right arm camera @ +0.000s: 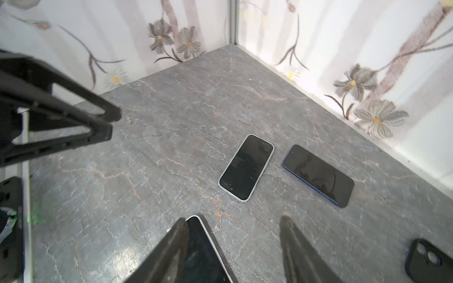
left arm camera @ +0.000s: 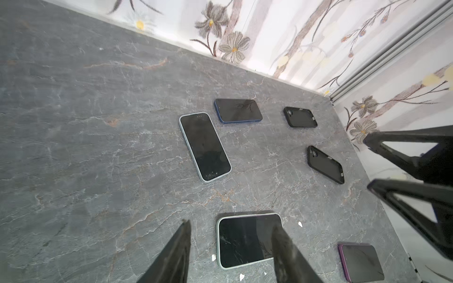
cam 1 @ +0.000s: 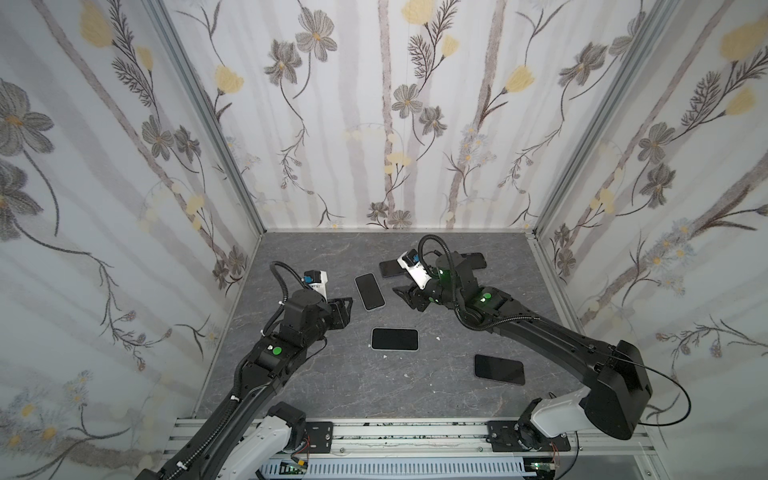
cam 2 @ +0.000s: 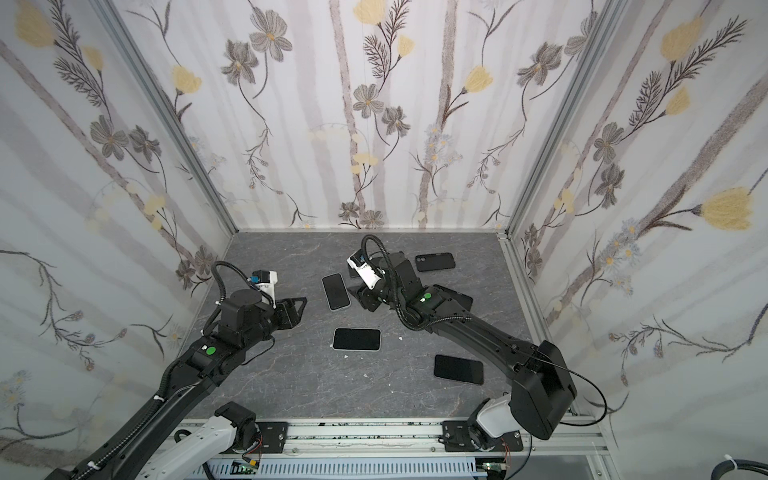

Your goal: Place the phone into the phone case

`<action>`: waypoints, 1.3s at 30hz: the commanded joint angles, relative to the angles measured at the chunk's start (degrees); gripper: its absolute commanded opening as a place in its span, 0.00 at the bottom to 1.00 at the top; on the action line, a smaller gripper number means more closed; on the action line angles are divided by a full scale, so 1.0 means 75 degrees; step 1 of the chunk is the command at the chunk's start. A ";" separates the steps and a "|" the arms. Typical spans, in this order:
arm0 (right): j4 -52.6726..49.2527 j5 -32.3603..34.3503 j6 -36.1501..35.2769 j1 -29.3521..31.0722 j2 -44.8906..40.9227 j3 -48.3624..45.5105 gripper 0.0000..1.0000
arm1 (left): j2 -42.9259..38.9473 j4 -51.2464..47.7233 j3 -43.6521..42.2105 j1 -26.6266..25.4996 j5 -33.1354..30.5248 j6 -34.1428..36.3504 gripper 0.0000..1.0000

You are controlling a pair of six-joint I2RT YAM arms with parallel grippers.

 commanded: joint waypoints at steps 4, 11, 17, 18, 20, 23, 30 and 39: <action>0.0510 -0.1402 -0.2177 0.0023 -0.0417 -0.0768 1.00 | -0.0649 -0.0116 -0.0301 0.0013 -0.0069 0.0392 0.60; -0.0532 -0.1517 -0.4299 0.0296 -0.0301 -0.1090 1.00 | -0.1104 -0.0147 -0.0580 0.0013 0.0180 0.0942 0.61; -0.1160 -0.0776 -0.4680 0.0688 0.0334 -0.0970 1.00 | -0.1451 -0.0095 -0.0955 0.0015 0.0297 0.1237 0.62; -0.1181 -0.0743 -0.4677 0.0713 0.0435 -0.0975 1.00 | -0.1514 -0.0072 -0.1020 0.0013 0.0274 0.1240 0.63; -0.1245 -0.0723 -0.4686 0.0782 0.0646 -0.0959 1.00 | -0.1629 -0.0023 -0.1144 0.0013 0.0264 0.1283 0.63; -0.1321 -0.0678 -0.4648 0.0877 0.0992 -0.0902 0.99 | -0.1739 0.0044 -0.1246 0.0013 0.0319 0.1350 0.64; -0.2016 -0.0124 -0.4008 0.1029 0.2191 -0.0346 1.00 | -0.1850 0.0188 -0.1341 0.0013 0.0370 0.1472 0.64; -0.2286 0.0320 -0.3408 0.1090 0.2996 -0.0025 1.00 | -0.1944 0.0200 -0.1372 0.0013 0.0254 0.1495 0.64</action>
